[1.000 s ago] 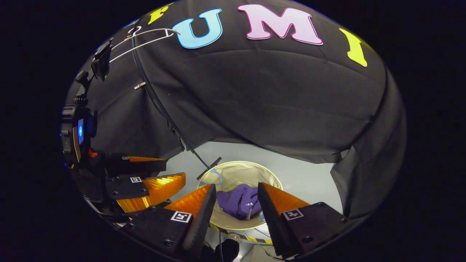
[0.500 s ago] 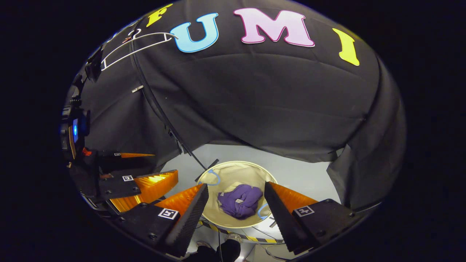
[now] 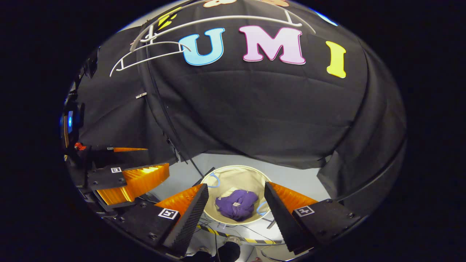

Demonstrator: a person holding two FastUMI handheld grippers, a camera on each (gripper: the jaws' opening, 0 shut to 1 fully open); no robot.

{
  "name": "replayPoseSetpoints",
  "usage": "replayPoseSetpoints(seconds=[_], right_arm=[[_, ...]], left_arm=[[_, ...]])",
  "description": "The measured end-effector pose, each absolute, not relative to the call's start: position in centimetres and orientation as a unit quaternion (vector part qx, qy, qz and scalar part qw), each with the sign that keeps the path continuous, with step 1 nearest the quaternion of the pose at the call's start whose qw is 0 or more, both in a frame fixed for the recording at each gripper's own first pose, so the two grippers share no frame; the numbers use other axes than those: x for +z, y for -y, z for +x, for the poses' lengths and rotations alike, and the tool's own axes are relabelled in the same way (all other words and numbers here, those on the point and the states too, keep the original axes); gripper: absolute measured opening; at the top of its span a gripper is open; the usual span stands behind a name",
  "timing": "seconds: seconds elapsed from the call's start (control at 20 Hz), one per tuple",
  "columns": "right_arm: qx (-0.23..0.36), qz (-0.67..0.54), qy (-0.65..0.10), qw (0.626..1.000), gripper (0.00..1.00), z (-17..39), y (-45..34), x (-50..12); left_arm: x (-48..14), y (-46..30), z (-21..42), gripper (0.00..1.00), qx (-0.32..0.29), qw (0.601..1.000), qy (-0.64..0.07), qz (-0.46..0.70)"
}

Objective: Grasp the clothes on the hanger with both hands and then place them into the laundry hamper below.

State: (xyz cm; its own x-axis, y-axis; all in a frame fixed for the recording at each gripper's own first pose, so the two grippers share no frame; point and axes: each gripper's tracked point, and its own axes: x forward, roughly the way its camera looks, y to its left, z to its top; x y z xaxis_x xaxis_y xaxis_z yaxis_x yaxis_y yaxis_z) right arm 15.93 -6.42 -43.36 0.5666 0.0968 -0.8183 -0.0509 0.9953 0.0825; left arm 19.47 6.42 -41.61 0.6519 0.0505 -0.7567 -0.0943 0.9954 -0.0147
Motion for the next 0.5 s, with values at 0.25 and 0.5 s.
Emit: replayPoseSetpoints(seconds=[0.25,0.5], right_arm=[[0.019,0.002,-0.378,0.926,0.99,14.1,5.0,-33.6],[0.003,0.013,-0.25,0.968,0.98,12.3,1.9,-21.3]], left_arm=[[-32.2,-6.3,16.3,0.95,0.03,0.942,-0.333,-0.011],[-20.9,-5.8,12.5,0.95,0.006,0.972,-0.235,0.011]])
